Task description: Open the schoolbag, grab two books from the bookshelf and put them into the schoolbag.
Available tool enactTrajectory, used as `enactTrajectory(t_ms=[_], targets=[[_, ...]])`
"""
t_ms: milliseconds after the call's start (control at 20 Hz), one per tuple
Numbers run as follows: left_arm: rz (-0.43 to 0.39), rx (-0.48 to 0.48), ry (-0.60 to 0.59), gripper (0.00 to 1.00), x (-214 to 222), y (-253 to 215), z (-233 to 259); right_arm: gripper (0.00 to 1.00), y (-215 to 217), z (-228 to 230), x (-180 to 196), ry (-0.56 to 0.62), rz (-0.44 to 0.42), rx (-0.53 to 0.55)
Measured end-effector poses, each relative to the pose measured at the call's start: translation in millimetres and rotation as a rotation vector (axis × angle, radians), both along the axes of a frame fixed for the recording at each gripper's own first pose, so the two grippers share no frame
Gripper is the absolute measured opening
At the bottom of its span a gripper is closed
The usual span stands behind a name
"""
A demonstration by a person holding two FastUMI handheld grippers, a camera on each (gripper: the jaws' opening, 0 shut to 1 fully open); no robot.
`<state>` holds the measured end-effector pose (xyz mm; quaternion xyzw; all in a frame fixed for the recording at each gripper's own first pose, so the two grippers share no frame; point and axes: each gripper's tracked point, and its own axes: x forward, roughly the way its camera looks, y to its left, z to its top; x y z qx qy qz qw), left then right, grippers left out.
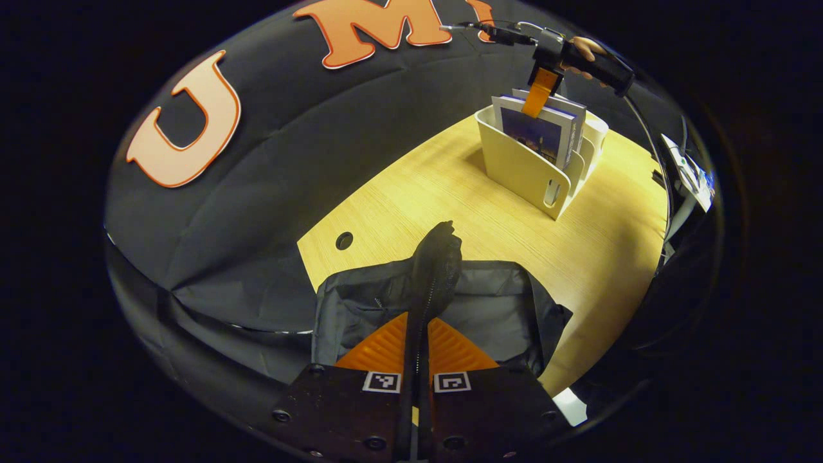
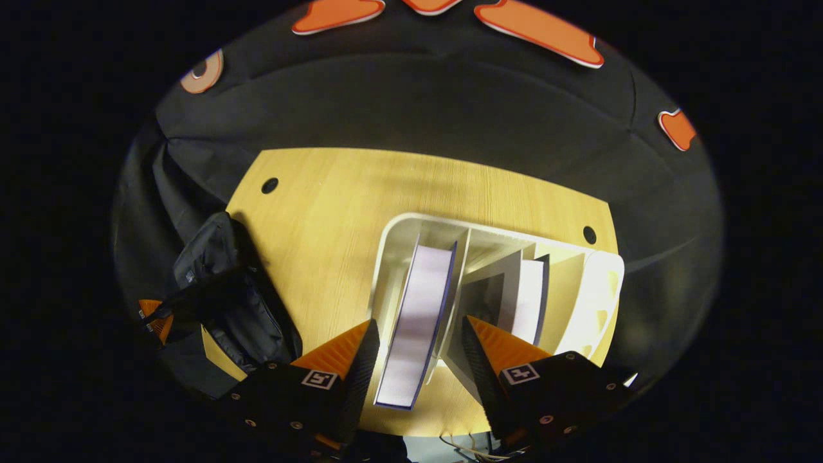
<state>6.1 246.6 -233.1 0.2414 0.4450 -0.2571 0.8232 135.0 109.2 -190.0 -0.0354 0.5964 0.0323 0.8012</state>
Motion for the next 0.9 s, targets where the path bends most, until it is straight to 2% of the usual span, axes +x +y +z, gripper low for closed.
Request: enactTrajectory(t_ms=[50,100,150,250,300,350,400,450,700,900], targets=[[0.012,0.004,0.003,0.05,-1.1,-0.4,-2.1,0.73,1.5,-5.4,2.6,0.02,-0.006,0.009],[0.024,0.008,0.007,0.05,-1.6,-1.4,-2.7,0.55,3.2,-10.3,4.7,0.037,-0.019,0.021],[0.029,0.009,0.006,0.05,0.3,-3.0,-4.7,0.6,10.1,-13.4,3.8,0.07,-0.031,0.056],[0.081,0.004,0.031,0.05,-1.1,-4.5,-9.0,0.43,17.1,-20.6,1.6,0.114,-0.064,0.11],[0.099,0.003,0.038,0.05,-2.0,-5.9,-10.6,0.39,15.0,-20.6,2.2,0.118,-0.063,0.1],[0.113,0.005,0.039,0.05,-4.1,-5.6,-10.8,0.53,7.6,-28.7,5.7,0.109,-0.059,0.075],[0.124,0.011,0.036,0.05,-4.7,-5.4,-10.5,0.41,8.3,-24.4,4.3,0.11,-0.062,0.076],[0.131,0.017,0.031,0.05,-3.4,-5.9,-8.9,0.39,6.8,-23.9,4.0,0.111,-0.065,0.074],[0.083,0.043,0.033,0.05,-0.4,-5.3,-5.4,0.37,6.6,-13.0,-18.3,0.125,-0.117,0.087],[0.027,0.026,0.053,0.05,2.5,-5.2,-8.8,0.36,-4.1,10.8,-38.3,0.071,-0.18,0.04]])
